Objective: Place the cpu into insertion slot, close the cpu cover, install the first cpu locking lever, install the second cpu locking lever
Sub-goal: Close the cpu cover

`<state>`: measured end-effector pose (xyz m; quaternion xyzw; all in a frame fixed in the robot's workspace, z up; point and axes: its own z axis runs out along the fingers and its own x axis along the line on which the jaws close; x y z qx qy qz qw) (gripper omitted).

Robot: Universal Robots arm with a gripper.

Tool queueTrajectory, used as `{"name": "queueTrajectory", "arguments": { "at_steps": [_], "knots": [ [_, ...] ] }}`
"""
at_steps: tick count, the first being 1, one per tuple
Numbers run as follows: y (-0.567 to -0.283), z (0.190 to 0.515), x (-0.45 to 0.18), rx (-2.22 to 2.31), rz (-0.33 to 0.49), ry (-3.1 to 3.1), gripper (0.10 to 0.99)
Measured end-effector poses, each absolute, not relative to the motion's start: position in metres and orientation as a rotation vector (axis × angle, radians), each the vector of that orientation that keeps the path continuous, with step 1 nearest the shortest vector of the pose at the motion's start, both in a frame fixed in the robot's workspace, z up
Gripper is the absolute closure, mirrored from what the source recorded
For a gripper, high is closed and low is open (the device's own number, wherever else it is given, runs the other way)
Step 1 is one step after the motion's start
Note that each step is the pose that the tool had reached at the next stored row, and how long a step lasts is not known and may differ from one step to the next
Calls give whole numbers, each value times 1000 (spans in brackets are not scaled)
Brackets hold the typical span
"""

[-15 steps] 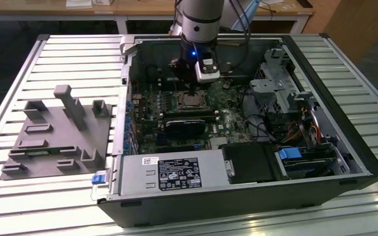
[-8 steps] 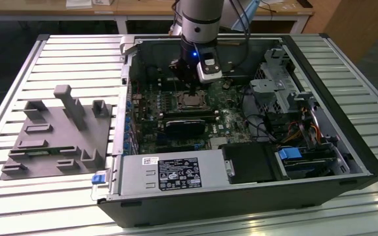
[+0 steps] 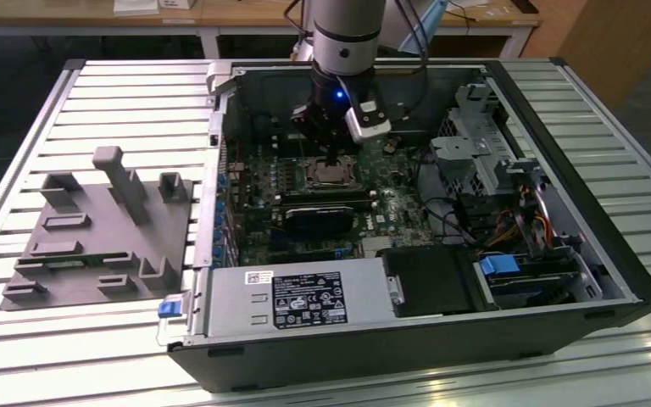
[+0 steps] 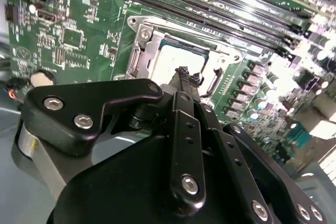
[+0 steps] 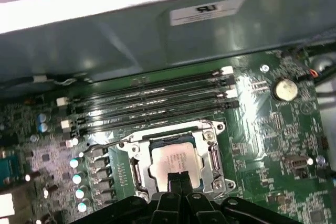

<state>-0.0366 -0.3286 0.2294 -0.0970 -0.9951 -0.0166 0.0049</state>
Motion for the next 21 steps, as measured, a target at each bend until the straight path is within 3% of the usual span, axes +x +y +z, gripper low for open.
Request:
{"name": "queueTrajectory", "arguments": {
  "at_steps": [21],
  "knots": [
    [-329,233,-39,-266,-66,-3158,984]
  ]
}}
